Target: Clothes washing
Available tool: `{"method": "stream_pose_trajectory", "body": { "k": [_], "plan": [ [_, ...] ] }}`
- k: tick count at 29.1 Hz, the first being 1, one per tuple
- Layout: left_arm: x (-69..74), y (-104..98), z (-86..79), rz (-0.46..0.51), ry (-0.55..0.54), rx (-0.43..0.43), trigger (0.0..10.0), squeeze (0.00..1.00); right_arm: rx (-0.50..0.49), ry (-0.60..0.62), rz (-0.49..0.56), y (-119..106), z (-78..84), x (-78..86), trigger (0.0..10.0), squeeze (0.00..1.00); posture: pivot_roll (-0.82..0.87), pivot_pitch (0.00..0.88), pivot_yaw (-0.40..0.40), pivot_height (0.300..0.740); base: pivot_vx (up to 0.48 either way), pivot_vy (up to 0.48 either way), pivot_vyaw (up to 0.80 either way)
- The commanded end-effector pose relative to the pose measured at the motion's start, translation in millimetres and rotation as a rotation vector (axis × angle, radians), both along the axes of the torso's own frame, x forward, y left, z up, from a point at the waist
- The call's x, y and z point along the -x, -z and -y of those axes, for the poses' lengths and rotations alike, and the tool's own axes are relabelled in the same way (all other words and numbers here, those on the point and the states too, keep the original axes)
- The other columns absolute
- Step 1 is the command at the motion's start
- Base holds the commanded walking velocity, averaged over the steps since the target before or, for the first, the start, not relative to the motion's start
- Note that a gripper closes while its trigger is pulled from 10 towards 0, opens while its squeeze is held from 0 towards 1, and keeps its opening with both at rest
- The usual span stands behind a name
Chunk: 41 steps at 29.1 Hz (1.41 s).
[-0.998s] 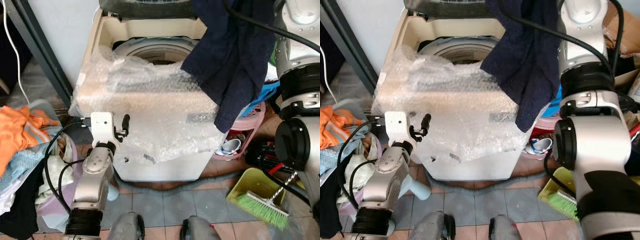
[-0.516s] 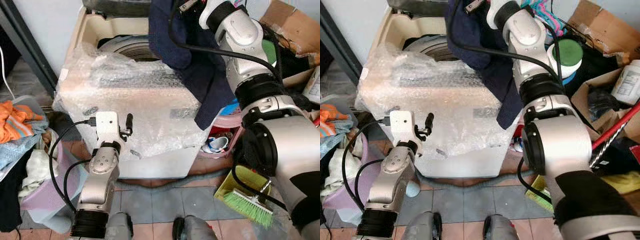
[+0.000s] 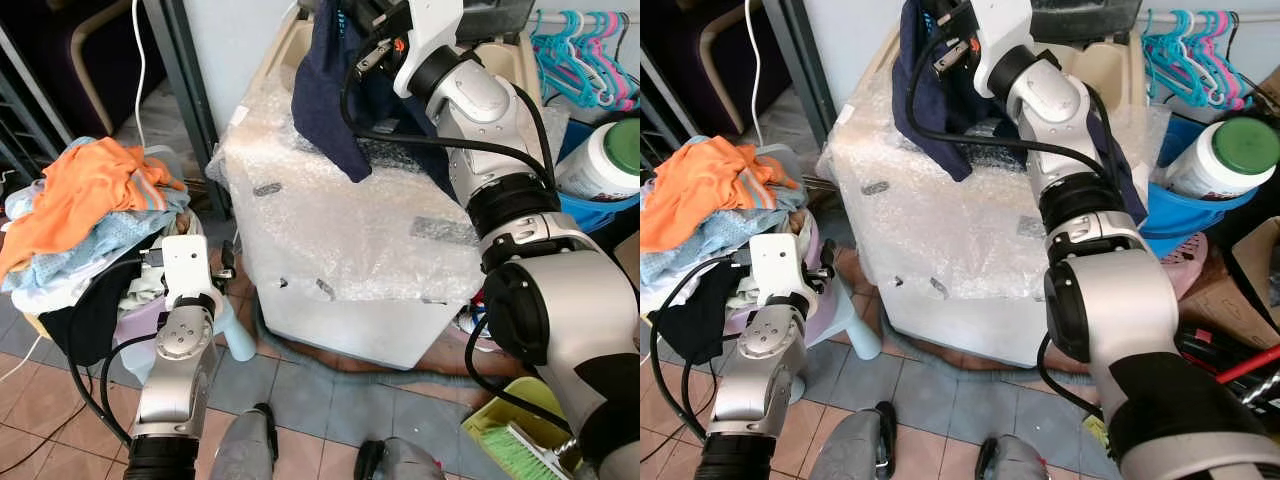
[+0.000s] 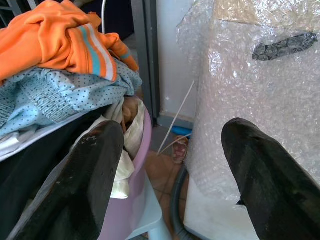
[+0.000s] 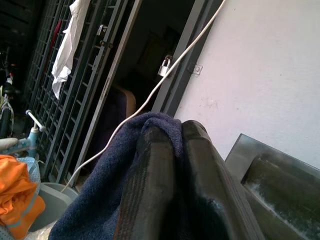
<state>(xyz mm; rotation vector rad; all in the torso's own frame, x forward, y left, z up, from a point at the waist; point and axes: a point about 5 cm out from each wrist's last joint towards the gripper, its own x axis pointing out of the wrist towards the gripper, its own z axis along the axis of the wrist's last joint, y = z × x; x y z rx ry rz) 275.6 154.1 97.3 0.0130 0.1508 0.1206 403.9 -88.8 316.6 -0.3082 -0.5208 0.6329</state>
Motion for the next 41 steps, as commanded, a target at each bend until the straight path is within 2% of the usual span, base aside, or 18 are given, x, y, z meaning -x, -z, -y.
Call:
{"method": "stream_pose_trajectory", "body": {
  "k": [1,6,11,17,18,21,28,34,38,39,41],
  "plan": [
    [1.5,-3.2,-7.7,0.002,-0.031,-0.019,10.0,0.0,-0.011,0.034,0.011,-5.9,4.3,-1.2,10.0,0.0,0.0,0.11,0.004,0.74,0.0,0.0,0.0],
    [8.6,-3.3,-20.7,-0.003,-0.103,-0.027,10.0,0.0,-0.073,0.067,0.003,6.1,18.0,1.0,10.0,0.0,0.0,0.11,-0.003,0.74,0.146,0.0,0.0],
    [18.2,-1.3,-28.8,-0.006,-0.126,-0.02,10.0,0.0,-0.144,0.181,0.029,31.8,43.2,16.2,10.0,0.0,0.0,0.116,0.006,0.74,0.294,0.0,0.0],
    [22.4,-1.9,-32.4,-0.005,-0.116,-0.024,10.0,0.0,-0.146,0.275,0.048,51.2,58.3,35.4,10.0,0.0,-0.01,0.115,0.02,0.74,0.347,0.0,0.0],
    [22.3,-1.8,-32.6,-0.006,-0.11,-0.027,10.0,0.0,-0.116,0.29,0.055,54.1,61.8,39.7,10.0,0.0,-0.02,0.116,0.032,0.74,0.379,0.0,0.0],
    [18.4,-3.4,-27.8,0.0,-0.089,-0.026,10.0,0.0,-0.071,0.282,0.095,44.7,64.3,40.7,10.0,0.0,-0.02,0.114,0.033,0.74,0.404,0.0,0.49],
    [17.4,-6.5,-26.6,0.013,-0.095,-0.018,10.0,0.0,0.021,0.213,0.158,17.5,54.1,37.6,10.0,0.0,0.0,0.105,0.017,0.74,0.38,0.0,0.6],
    [20.3,-4.3,-29.1,0.003,-0.108,-0.012,10.0,0.0,0.035,0.216,0.181,3.5,52.2,30.2,10.0,0.0,0.01,0.102,0.012,0.74,0.358,0.0,0.56],
    [17.8,-3.5,-28.7,-0.005,-0.102,-0.01,10.0,0.0,0.033,0.327,0.163,-16.3,61.4,14.6,10.0,0.0,0.0,0.098,0.021,0.74,0.376,0.0,0.53],
    [16.7,-3.7,-27.2,0.0,-0.096,0.004,10.0,0.0,-0.01,0.404,0.123,-26.8,71.6,6.7,10.0,0.0,0.0,0.098,0.023,0.74,0.356,0.0,0.0],
    [15.7,-3.4,-24.4,-0.004,-0.084,0.009,10.0,0.0,-0.058,0.476,0.135,-45.9,82.8,3.4,10.0,0.0,0.0,0.098,0.024,0.74,0.0,0.0,0.0]
  ]
}}
